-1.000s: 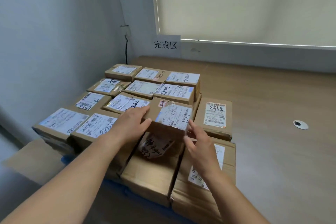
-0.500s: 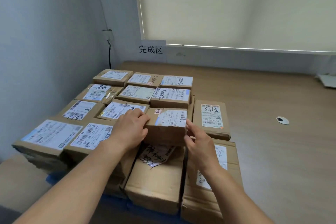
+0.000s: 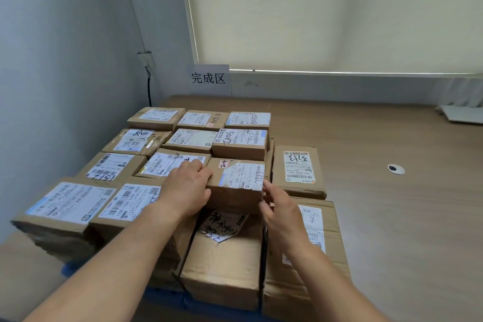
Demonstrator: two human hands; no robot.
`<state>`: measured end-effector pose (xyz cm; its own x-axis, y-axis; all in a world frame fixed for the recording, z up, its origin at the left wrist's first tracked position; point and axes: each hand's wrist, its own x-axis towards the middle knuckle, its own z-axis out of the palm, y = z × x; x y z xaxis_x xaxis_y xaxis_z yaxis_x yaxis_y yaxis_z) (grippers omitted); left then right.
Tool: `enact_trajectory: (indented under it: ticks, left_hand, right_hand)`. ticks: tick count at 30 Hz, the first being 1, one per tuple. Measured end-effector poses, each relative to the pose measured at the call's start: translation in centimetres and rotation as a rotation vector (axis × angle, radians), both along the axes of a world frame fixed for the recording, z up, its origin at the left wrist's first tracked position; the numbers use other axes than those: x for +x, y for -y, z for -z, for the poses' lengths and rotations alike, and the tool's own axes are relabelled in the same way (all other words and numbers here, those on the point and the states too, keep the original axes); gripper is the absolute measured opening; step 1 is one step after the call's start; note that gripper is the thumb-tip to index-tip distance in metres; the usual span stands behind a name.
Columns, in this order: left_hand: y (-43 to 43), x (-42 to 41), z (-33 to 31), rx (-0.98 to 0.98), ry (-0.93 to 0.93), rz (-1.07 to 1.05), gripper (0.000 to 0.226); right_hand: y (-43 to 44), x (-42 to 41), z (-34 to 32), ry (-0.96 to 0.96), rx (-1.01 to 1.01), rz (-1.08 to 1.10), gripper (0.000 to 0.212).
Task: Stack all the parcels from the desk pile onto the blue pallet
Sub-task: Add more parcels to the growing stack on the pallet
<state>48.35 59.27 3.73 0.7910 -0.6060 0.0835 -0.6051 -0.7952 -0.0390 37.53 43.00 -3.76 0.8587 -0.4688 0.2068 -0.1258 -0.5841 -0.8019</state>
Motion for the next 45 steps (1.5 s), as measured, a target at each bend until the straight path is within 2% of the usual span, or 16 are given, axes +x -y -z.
enact_trajectory:
  ticks: [5,9,12,16,19,27,31,39,45]
  left_hand:
    - [0.1,-0.1,-0.2,0.012,-0.013,-0.005,0.038]
    - [0.3,-0.2,-0.7,-0.039,-0.058,-0.004,0.050]
    - [1.1,-0.7,-1.3,-0.200,-0.033,0.034,0.052]
    - [3.2,-3.3,-1.0,-0.541,0.003,0.154,0.056]
    - [5.2,-6.0,0.6,-0.651,-0.007,0.262,0.054]
    - [10.3,-13.5,3.7,-0.569,-0.090,0.299,0.047]
    - [13.8,-17.7,4.7,-0.504,-0.100,0.336,0.044]
    - [22.2,-27.7,5.1,-0.348,-0.047,0.419,0.054]
    - [28.8,-36.3,5.6,-0.300,-0.099,0.485,0.062]
  right_hand:
    - [0.4,-0.2,-0.2,-0.026,-0.023,0.007,0.049]
    - [0.8,-1.0,-1.2,-0.019,-0.092,0.009,0.050]
    - [1.1,-1.7,-2.3,0.033,-0.147,0.050,0.047]
    - [1.9,-3.1,-3.4,0.096,-0.271,0.133,0.043]
    - [3.2,-4.8,-3.9,0.093,-0.390,0.188,0.042]
    - [7.2,-11.3,-3.5,0.080,-0.684,0.306,0.040]
    - [9.8,-16.0,-2.5,0.016,-0.728,0.352,0.033]
    - [17.0,-28.4,-1.9,-0.149,-0.760,0.499,0.054]
    - [22.5,-38.1,-1.1,-0.229,-0.765,0.610,0.056]
